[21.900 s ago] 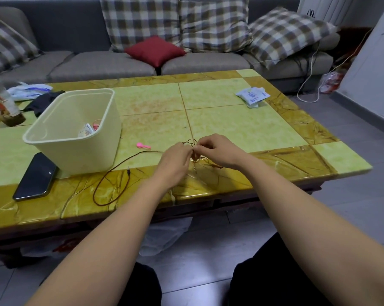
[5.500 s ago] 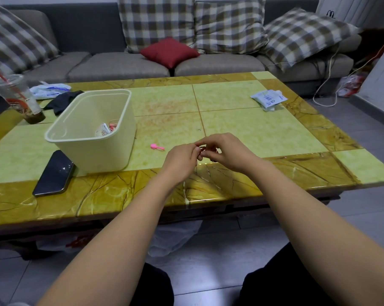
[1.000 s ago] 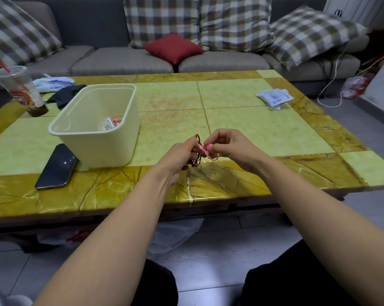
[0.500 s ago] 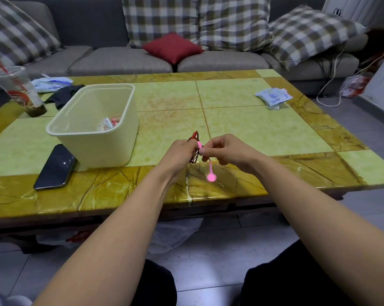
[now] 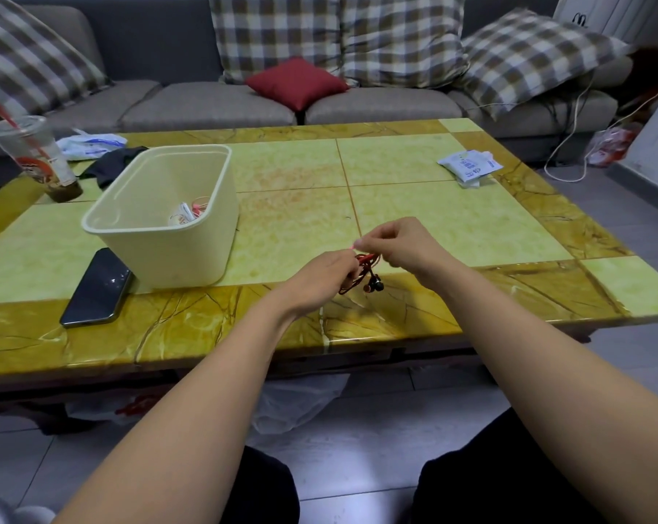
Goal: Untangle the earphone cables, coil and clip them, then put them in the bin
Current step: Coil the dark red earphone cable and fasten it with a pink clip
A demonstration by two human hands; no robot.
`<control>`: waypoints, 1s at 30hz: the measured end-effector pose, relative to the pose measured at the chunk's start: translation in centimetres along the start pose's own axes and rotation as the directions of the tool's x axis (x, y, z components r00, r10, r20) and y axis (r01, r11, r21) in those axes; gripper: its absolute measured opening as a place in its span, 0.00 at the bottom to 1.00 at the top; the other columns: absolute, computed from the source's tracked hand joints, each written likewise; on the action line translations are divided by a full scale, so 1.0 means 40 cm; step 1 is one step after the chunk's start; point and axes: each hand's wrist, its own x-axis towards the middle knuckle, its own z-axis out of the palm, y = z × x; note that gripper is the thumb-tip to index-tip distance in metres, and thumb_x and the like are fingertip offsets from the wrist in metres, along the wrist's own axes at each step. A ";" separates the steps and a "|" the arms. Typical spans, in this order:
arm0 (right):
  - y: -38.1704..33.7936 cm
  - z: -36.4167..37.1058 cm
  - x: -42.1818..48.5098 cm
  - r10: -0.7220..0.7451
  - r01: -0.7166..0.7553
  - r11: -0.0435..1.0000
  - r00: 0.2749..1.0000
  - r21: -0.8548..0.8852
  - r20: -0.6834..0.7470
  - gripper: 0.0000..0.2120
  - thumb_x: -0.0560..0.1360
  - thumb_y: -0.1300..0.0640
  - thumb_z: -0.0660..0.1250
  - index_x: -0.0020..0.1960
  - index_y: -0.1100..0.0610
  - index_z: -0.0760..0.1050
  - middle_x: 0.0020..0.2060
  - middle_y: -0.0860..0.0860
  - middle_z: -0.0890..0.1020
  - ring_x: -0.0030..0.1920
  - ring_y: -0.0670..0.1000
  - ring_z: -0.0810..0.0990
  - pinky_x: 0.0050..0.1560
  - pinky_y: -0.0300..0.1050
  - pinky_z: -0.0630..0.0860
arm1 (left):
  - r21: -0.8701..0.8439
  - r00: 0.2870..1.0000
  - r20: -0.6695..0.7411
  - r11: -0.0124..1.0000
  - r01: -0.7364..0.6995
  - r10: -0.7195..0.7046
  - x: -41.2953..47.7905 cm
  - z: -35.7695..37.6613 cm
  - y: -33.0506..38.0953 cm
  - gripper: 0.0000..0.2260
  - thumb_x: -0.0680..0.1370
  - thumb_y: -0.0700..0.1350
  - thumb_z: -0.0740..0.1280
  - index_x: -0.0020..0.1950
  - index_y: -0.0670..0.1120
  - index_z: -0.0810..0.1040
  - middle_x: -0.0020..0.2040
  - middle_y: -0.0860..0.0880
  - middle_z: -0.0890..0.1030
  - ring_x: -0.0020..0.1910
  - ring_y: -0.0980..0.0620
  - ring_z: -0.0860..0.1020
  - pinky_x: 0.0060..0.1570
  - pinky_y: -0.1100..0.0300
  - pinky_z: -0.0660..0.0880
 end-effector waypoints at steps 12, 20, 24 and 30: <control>-0.001 -0.027 0.000 0.018 -0.084 0.988 0.893 0.128 0.449 0.07 0.78 0.62 0.61 0.44 0.64 0.75 0.29 0.49 0.70 0.32 0.47 0.65 0.37 0.41 0.65 | 0.015 0.986 -0.162 0.999 -0.040 0.042 0.005 -0.024 -0.018 0.15 0.82 0.41 0.53 0.35 0.47 0.65 0.32 0.51 0.66 0.32 0.54 0.62 0.32 0.59 0.58; 0.003 -0.009 -0.009 -0.054 0.047 0.999 0.905 0.027 0.422 0.09 0.76 0.60 0.70 0.45 0.66 0.81 0.31 0.57 0.71 0.31 0.47 0.66 0.36 0.41 0.64 | 0.033 0.971 -0.239 0.999 0.002 0.006 0.007 -0.020 -0.020 0.16 0.80 0.46 0.54 0.32 0.46 0.65 0.32 0.48 0.66 0.33 0.50 0.62 0.38 0.52 0.58; 0.004 0.000 -0.006 -0.024 -0.078 0.983 0.842 0.165 0.539 0.10 0.74 0.57 0.71 0.45 0.64 0.77 0.29 0.54 0.67 0.34 0.50 0.68 0.43 0.45 0.68 | 0.020 0.953 -0.302 1.000 -0.011 0.017 0.008 -0.020 -0.020 0.15 0.76 0.52 0.53 0.34 0.44 0.65 0.32 0.45 0.63 0.33 0.49 0.60 0.36 0.51 0.56; 0.004 -0.002 0.001 -0.033 -0.204 0.913 0.827 0.353 0.562 0.10 0.75 0.53 0.69 0.49 0.60 0.80 0.43 0.54 0.76 0.40 0.48 0.71 0.40 0.40 0.68 | -0.141 0.959 -0.266 0.981 -0.135 0.094 0.011 -0.032 -0.017 0.17 0.84 0.46 0.53 0.37 0.44 0.71 0.30 0.55 0.68 0.29 0.60 0.65 0.33 0.64 0.62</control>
